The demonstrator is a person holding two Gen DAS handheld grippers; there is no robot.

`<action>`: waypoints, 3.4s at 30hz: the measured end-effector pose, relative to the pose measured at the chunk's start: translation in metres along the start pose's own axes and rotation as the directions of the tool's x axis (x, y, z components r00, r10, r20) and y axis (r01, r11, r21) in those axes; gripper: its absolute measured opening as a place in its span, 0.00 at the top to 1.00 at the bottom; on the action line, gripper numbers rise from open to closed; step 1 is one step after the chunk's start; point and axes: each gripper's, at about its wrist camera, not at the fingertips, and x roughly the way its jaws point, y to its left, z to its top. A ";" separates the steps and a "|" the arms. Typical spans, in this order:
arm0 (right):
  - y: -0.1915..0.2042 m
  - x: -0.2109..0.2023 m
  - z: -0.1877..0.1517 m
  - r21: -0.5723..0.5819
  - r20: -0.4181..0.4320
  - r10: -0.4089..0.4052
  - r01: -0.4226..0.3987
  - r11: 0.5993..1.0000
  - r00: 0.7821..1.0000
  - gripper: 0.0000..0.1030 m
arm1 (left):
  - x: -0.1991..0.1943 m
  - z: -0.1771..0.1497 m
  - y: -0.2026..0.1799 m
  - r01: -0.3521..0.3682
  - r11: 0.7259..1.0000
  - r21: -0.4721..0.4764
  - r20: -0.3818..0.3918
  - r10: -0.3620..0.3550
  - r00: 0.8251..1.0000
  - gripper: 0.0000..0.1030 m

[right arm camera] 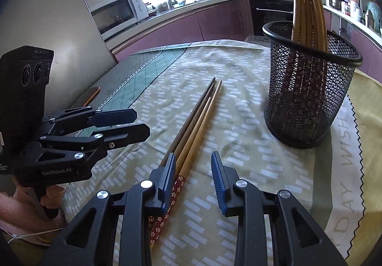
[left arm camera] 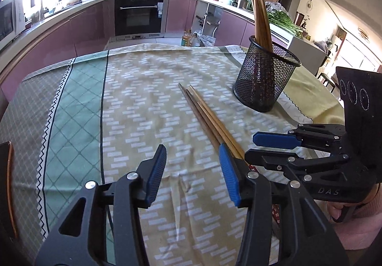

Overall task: Organize utensils
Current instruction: 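Move both open tools down to the remaining chopsticks on the cloth, then close the right tool on one chopstick while the left tool grasps another chopstick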

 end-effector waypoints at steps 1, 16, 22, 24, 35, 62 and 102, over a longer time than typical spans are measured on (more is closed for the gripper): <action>0.000 0.000 0.000 0.000 -0.002 -0.004 0.004 1.000 1.000 0.71 | 0.000 0.000 0.000 -0.001 1.000 0.001 0.000 0.001 1.000 0.56; 0.001 0.011 0.002 -0.001 -0.020 -0.043 0.043 0.999 0.999 0.72 | 0.006 -0.001 -0.003 0.010 1.000 0.004 -0.017 -0.009 1.000 0.56; -0.001 0.010 0.002 0.009 -0.019 -0.047 0.047 0.999 0.999 0.73 | 0.009 0.000 -0.005 0.015 1.000 0.007 -0.020 -0.015 1.000 0.56; -0.003 0.008 0.002 0.014 -0.020 -0.047 0.047 0.999 0.999 0.73 | 0.010 0.000 -0.006 0.017 1.000 0.010 -0.022 -0.017 1.000 0.56; -0.007 0.007 0.003 0.032 -0.019 -0.050 0.051 0.998 0.999 0.73 | 0.021 0.004 -0.013 0.033 0.999 0.018 -0.046 -0.033 0.998 0.56; -0.003 0.010 0.008 0.004 -0.029 -0.064 0.065 0.998 0.998 0.73 | 0.040 0.006 -0.019 0.001 0.999 0.044 -0.102 0.003 0.995 0.60; -0.020 0.023 0.029 0.038 -0.035 -0.054 0.056 0.998 0.998 0.95 | 0.054 0.023 -0.001 0.033 0.999 -0.035 -0.130 -0.037 0.991 0.89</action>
